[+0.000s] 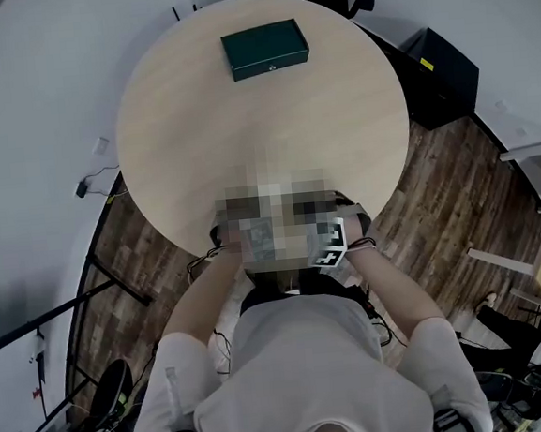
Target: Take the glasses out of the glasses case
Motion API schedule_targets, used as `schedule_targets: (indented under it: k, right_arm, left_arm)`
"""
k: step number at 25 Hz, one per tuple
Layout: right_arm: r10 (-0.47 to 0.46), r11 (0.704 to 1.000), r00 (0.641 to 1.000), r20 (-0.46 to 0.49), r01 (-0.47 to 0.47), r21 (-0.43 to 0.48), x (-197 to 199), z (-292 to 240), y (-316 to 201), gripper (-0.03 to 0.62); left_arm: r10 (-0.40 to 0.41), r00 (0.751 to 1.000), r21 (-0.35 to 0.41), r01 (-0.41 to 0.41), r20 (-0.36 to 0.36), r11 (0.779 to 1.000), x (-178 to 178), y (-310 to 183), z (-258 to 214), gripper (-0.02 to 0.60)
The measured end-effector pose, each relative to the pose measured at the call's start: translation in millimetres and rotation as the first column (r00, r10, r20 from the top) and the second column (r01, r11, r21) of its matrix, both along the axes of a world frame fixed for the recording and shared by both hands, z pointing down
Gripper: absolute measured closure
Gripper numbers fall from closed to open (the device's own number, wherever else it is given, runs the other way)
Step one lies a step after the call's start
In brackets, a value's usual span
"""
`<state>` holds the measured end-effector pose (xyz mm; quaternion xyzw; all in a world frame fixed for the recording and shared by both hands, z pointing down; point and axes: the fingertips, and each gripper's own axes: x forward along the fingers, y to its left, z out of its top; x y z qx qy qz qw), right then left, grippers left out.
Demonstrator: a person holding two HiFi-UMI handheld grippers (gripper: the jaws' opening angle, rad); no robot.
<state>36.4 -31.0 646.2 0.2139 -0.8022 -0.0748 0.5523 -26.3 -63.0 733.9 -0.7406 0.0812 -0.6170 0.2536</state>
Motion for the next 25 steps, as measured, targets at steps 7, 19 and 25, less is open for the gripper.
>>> schedule_targets:
  k: [7, 19, 25]
  right_arm:
    - [-0.015, 1.0, 0.998, -0.055, 0.016, 0.012, 7.5, 15.9, -7.4, 0.579]
    - [0.017, 1.0, 0.996, -0.088, -0.019, -0.02, 7.6, 42.0, -27.5, 0.333]
    - [-0.004, 0.998, 0.992, -0.123, -0.003, -0.056, 7.8, 58.6, -42.6, 0.316]
  left_arm:
    - [0.001, 1.0, -0.001, -0.001, -0.001, 1.0, 1.6, -0.5, -0.5, 0.572]
    - [0.002, 1.0, 0.006, -0.002, -0.007, 1.0, 0.0, -0.3, -0.2, 0.572]
    - [0.005, 1.0, 0.007, -0.005, -0.009, 1.0, 0.1, -0.8, -0.3, 0.572]
